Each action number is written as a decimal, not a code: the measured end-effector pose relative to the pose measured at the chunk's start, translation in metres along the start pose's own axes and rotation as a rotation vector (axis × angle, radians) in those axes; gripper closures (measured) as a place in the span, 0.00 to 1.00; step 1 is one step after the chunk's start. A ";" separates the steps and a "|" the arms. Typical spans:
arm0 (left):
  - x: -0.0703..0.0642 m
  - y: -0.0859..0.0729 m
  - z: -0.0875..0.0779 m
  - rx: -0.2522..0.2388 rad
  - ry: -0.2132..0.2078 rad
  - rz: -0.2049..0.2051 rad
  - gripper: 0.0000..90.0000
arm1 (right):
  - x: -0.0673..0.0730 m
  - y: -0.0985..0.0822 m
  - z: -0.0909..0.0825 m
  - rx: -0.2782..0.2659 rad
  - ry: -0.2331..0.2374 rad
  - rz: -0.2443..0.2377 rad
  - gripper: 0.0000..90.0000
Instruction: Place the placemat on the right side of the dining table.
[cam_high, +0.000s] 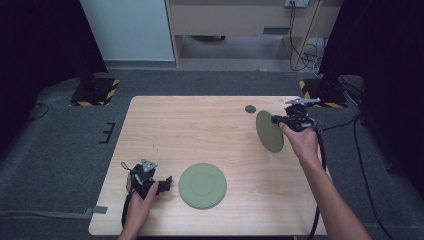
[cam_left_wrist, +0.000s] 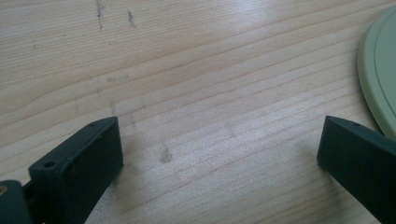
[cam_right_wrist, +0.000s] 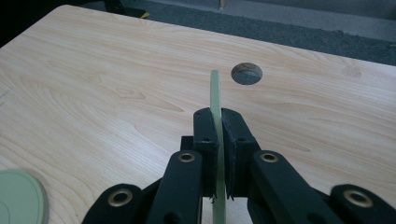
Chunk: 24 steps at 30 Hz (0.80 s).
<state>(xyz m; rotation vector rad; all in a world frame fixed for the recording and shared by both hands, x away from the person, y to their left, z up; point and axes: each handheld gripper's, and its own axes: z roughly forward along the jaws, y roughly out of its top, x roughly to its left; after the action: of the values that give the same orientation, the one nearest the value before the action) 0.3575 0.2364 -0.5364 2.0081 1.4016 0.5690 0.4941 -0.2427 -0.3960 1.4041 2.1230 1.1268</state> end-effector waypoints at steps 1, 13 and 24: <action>0.000 0.000 0.000 0.000 0.000 0.000 0.00 | -0.001 0.000 0.000 0.001 -0.001 0.003 0.95; 0.000 0.000 0.000 0.000 0.000 0.000 0.00 | -0.014 -0.006 -0.004 -0.001 -0.017 0.020 0.95; 0.000 0.000 0.000 0.000 0.000 0.000 0.00 | -0.019 -0.007 -0.007 0.005 -0.031 0.018 0.95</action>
<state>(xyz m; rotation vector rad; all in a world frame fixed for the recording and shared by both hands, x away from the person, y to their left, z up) 0.3575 0.2364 -0.5364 2.0079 1.4016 0.5690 0.4937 -0.2639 -0.3996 1.4362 2.0972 1.0998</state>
